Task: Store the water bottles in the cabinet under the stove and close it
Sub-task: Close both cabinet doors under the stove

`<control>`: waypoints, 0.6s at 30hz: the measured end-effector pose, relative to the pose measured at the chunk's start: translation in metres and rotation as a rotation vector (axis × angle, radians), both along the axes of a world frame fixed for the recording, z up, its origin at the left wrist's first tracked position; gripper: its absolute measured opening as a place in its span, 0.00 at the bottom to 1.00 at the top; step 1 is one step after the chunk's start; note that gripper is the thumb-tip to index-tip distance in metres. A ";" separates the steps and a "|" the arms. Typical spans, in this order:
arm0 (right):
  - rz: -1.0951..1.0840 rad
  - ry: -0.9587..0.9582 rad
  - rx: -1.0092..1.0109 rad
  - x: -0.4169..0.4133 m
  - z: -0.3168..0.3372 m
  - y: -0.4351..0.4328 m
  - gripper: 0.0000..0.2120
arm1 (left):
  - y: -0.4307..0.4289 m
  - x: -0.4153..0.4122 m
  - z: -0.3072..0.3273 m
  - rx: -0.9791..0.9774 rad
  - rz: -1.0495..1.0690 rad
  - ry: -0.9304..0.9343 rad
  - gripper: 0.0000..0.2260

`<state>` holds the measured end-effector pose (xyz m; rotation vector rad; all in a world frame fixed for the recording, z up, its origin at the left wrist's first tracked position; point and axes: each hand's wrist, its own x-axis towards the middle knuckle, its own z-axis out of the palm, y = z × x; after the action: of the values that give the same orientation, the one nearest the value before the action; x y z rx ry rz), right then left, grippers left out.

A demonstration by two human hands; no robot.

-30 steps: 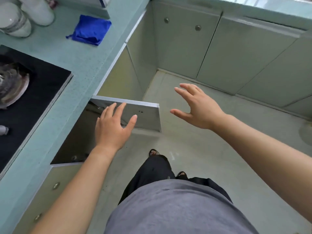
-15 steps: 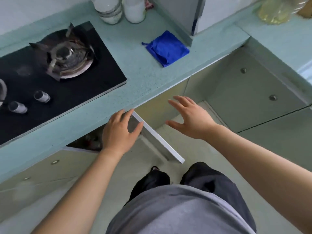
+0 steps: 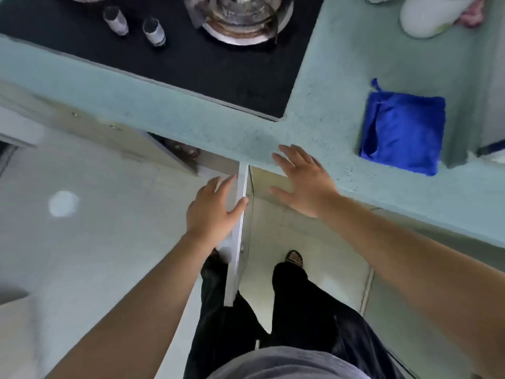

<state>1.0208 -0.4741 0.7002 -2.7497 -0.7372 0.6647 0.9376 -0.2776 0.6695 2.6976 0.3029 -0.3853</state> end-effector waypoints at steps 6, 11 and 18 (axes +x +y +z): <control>0.138 -0.093 0.039 0.030 -0.039 -0.002 0.29 | -0.029 -0.006 -0.030 -0.084 0.350 0.029 0.23; 0.157 -0.213 0.110 0.036 -0.060 -0.007 0.24 | -0.042 -0.013 -0.046 -0.255 0.452 0.039 0.20; 0.160 -0.245 0.173 0.037 -0.066 -0.008 0.23 | -0.041 -0.015 -0.051 -0.289 0.557 -0.022 0.17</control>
<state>1.0574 -0.4823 0.6343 -2.6587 -1.0235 0.2769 0.9227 -0.3190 0.6183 2.2136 0.8877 -0.2101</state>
